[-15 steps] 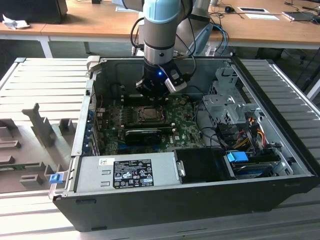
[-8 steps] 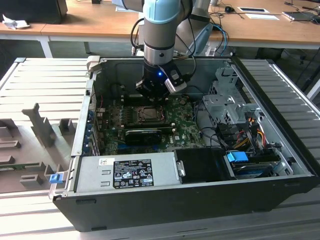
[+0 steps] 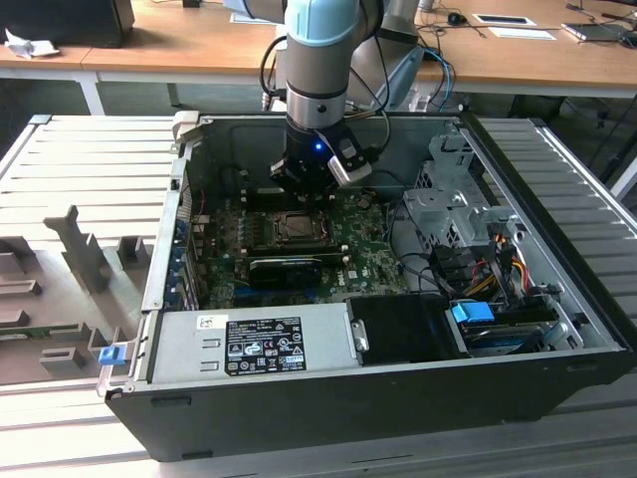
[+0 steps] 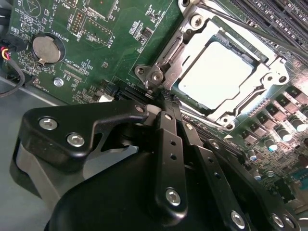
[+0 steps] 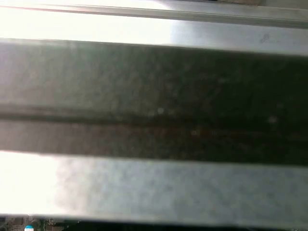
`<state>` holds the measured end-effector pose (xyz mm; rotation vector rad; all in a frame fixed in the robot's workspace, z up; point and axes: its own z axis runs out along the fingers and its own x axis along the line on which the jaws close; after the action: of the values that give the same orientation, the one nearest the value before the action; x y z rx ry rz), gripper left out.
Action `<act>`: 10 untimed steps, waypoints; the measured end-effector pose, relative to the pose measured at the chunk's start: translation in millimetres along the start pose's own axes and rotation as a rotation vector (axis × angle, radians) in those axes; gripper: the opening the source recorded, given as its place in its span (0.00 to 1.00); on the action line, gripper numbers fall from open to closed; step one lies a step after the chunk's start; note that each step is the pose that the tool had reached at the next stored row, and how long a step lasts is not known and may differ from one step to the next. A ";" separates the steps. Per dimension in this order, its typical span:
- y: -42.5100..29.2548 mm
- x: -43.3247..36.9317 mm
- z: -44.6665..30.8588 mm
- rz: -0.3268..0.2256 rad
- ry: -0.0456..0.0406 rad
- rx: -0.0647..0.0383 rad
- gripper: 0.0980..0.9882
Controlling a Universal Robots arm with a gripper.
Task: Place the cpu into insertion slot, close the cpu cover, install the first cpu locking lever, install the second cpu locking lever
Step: 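Install the first cpu locking lever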
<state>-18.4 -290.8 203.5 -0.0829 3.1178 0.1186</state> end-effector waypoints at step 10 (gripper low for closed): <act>0.7 -0.1 -2.0 0.000 0.0001 0.004 0.01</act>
<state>-18.3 -290.3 205.6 -0.0825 3.1180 0.1129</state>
